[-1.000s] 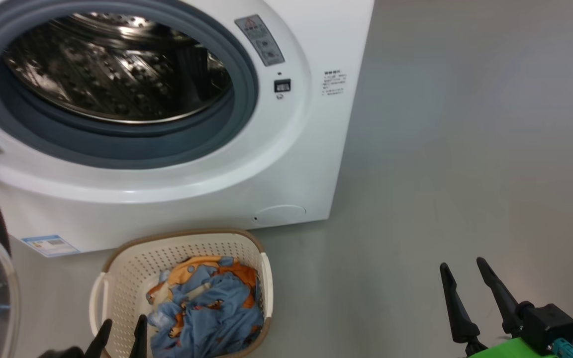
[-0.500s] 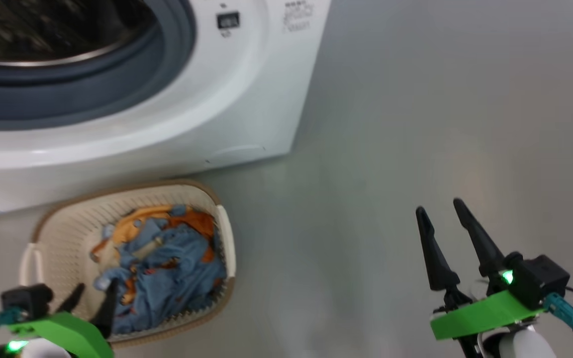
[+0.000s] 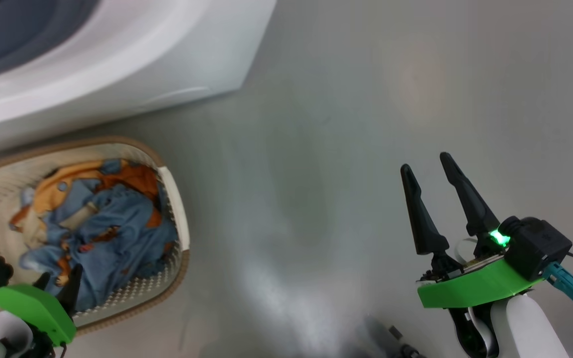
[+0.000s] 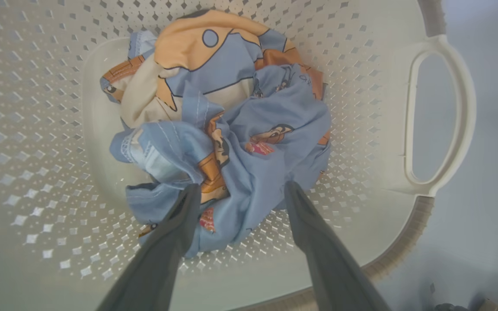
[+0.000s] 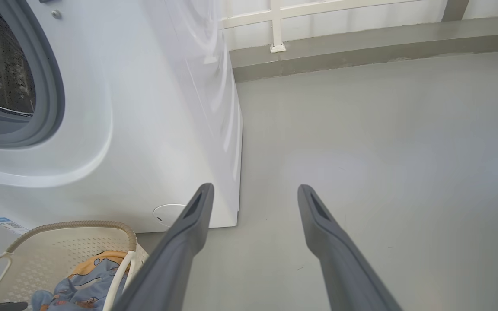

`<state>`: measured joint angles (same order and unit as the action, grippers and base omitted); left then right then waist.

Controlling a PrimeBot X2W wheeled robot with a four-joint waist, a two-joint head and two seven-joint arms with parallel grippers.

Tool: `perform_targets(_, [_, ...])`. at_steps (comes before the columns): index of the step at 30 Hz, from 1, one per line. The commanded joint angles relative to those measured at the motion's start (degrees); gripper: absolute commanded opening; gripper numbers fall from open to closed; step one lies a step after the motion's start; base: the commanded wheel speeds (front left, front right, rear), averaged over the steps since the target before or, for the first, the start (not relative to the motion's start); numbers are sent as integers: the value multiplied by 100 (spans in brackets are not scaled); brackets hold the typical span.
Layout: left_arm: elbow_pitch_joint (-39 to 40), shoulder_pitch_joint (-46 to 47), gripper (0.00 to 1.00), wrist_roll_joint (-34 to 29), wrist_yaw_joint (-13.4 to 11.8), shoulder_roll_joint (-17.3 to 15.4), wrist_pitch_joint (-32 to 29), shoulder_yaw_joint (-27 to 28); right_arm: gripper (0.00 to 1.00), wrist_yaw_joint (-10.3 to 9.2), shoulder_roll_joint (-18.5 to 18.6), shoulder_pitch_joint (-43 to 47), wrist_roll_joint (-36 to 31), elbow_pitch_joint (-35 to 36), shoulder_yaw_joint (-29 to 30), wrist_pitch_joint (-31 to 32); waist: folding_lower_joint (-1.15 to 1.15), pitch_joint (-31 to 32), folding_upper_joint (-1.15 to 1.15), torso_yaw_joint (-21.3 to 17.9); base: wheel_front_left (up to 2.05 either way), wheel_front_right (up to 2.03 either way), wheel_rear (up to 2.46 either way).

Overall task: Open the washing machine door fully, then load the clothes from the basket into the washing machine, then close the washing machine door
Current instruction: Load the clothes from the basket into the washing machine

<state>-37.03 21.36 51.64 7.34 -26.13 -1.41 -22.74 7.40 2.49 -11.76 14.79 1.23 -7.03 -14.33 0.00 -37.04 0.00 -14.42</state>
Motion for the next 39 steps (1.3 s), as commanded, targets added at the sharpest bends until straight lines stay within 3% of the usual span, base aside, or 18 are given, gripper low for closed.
perform_targets(1, [-45, 131, 100, 116, 14, -274, -9, 71, 100, 9, 39, -13, 47, 170, -178, -67, 0, -519, 0, -308, 0, 0, 0])
perform_targets(21, [-936, 1215, 100, 730, 14, -786, 157, -784, 100, 9, 39, -74, 121, 419, -387, -67, 0, -1195, 0, -526, 0, 0, 0])
perform_targets(33, [-1560, 1912, 100, 614, 14, -675, 193, -1459, 100, 9, 39, -12, 109, 594, -337, -67, 0, -1516, 0, -668, 0, 0, 0])
perform_targets(34, [-1610, 1959, 89, 608, 14, -657, 214, -1505, 100, 9, 39, -8, 102, 600, -321, -67, 0, -1522, 0, -658, 0, 0, 0])
perform_targets(35, [-1658, 2007, 41, 588, 14, -642, 254, -1557, 100, 9, 39, -8, 95, 604, -304, -67, 0, -1525, 0, -645, 0, 0, 0])
perform_targets(36, [-1699, 2042, 0, 596, 14, -610, 267, -1603, 100, 9, 39, -8, 89, 606, -285, -67, 0, -1523, 0, -628, 0, 0, 0])
perform_targets(39, [-1793, 2112, 0, 636, 14, -518, 322, -1735, 100, 9, 39, -27, 55, 589, -233, -67, 0, -1479, 0, -544, 0, 0, 0])
